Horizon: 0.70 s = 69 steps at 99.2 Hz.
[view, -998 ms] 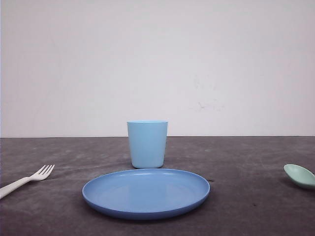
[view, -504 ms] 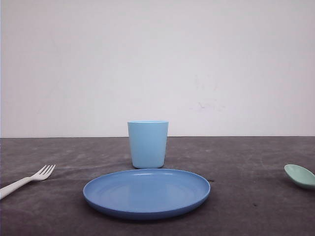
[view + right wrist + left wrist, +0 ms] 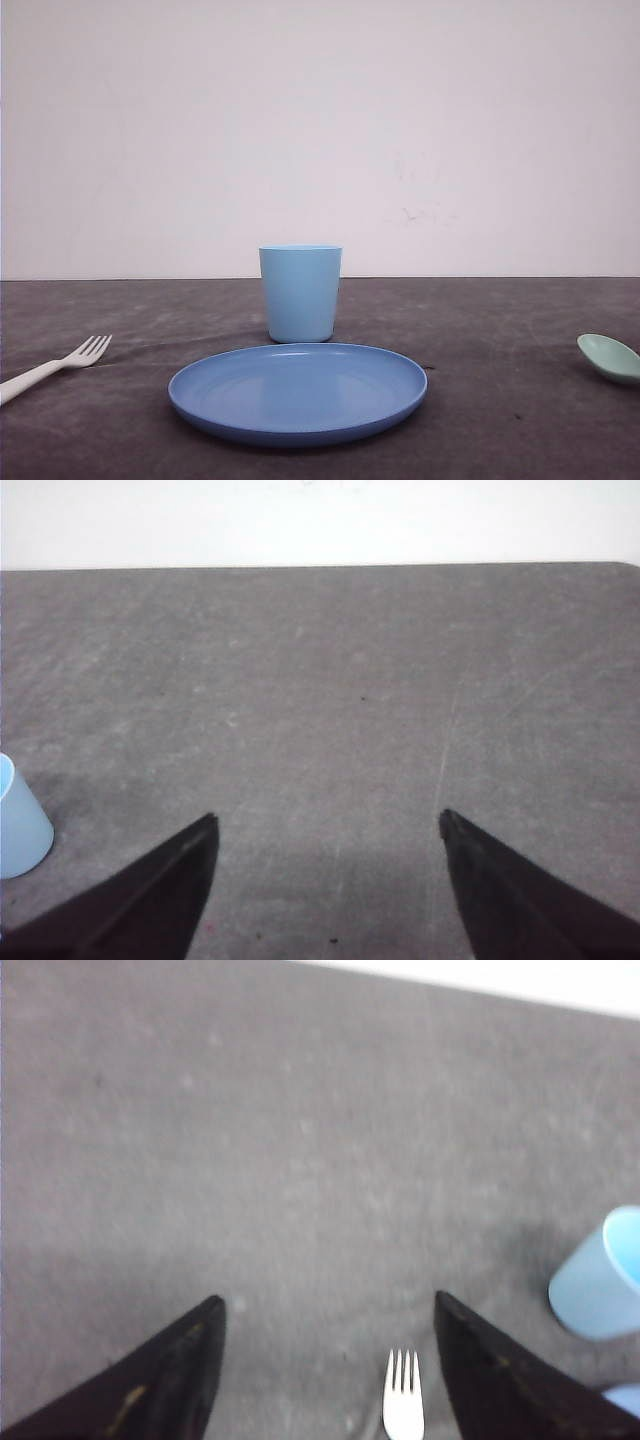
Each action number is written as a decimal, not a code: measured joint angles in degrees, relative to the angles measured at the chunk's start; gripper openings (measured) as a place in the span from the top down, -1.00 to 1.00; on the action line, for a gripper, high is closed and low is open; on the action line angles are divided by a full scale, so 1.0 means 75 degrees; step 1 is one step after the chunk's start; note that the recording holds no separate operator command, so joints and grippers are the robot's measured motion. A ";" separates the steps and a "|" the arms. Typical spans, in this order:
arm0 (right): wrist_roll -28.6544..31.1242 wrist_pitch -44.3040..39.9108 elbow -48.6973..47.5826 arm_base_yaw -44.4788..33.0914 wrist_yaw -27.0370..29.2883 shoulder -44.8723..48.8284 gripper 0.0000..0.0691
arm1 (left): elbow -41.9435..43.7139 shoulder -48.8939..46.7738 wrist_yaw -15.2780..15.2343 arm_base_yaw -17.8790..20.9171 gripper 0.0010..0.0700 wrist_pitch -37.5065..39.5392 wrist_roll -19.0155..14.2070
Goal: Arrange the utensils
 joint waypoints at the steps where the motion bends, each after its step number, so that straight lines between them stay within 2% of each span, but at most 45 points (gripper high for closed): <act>1: 0.0000 -0.0006 -0.0003 0.0000 0.0000 -0.0003 -0.32 | 0.0000 0.0020 0.0000 -0.0020 -0.19 -0.0050 -0.0006; 27: 0.0003 -0.0093 0.0000 0.0003 0.0000 0.0000 -0.35 | 0.0000 0.0935 0.0003 -0.0860 -0.21 -0.1032 -0.0455; 51: 0.0035 -0.0242 0.0000 0.0029 -0.0009 0.0000 -0.35 | 0.0000 0.2022 -0.0047 -0.1649 -0.21 -0.0801 -0.0918; 69: 0.0076 -0.0318 0.0000 0.0035 -0.0041 0.0000 -0.35 | 0.0000 0.2897 -0.0391 -0.1970 -0.21 -0.0647 -0.0991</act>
